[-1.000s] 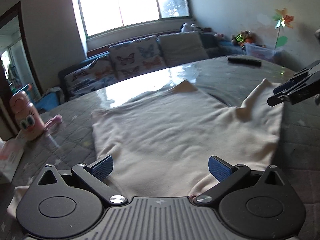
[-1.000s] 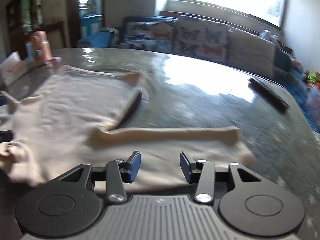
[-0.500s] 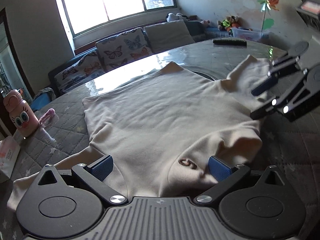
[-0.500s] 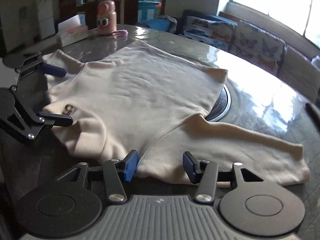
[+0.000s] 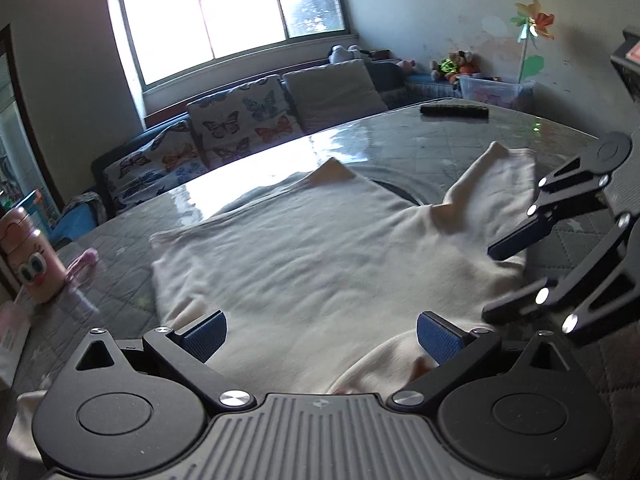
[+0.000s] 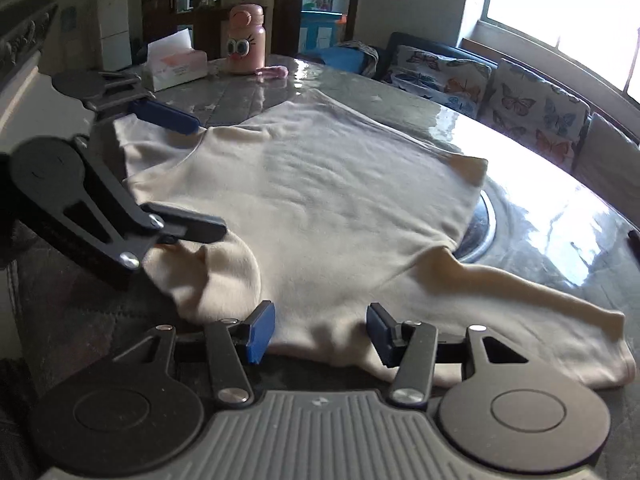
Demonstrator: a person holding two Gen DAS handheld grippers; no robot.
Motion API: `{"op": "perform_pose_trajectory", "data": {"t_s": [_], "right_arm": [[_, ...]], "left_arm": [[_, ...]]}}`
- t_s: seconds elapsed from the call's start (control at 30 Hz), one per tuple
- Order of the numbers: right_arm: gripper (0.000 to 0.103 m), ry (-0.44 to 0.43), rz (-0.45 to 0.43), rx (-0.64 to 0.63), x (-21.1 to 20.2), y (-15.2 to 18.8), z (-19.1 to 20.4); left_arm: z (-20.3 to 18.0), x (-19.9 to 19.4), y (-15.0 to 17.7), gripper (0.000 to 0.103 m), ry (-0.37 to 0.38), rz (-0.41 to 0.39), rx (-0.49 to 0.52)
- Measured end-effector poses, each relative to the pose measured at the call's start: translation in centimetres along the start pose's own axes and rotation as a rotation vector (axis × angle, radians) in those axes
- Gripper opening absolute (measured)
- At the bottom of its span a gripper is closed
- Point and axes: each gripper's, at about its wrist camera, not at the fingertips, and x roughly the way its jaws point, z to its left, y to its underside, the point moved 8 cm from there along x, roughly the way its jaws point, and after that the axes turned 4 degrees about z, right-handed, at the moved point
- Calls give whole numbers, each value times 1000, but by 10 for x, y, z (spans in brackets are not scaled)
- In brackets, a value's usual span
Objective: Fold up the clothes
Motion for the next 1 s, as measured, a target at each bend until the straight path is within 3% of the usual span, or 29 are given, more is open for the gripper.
{"op": "perform_pose_trajectory", "data": {"t_s": [0.2, 0.37, 0.57, 0.8, 0.9, 1.0], "right_arm": [[52, 53, -19, 161, -24, 12, -47], [52, 146, -30, 299, -33, 28, -102], [50, 328, -44, 476, -38, 49, -191], [45, 420, -41, 633, -30, 69, -253], [38, 431, -32, 660, -23, 74, -261], [22, 445, -38, 651, -20, 74, -257]], "left_arm": [[-17, 17, -9, 103, 32, 9, 11], [-35, 23, -13, 103, 46, 2, 59], [-50, 31, -15, 103, 60, 13, 89], [-56, 37, -12, 103, 69, 33, 102], [-56, 37, -12, 103, 70, 34, 100], [-56, 37, -12, 103, 72, 33, 98]]}}
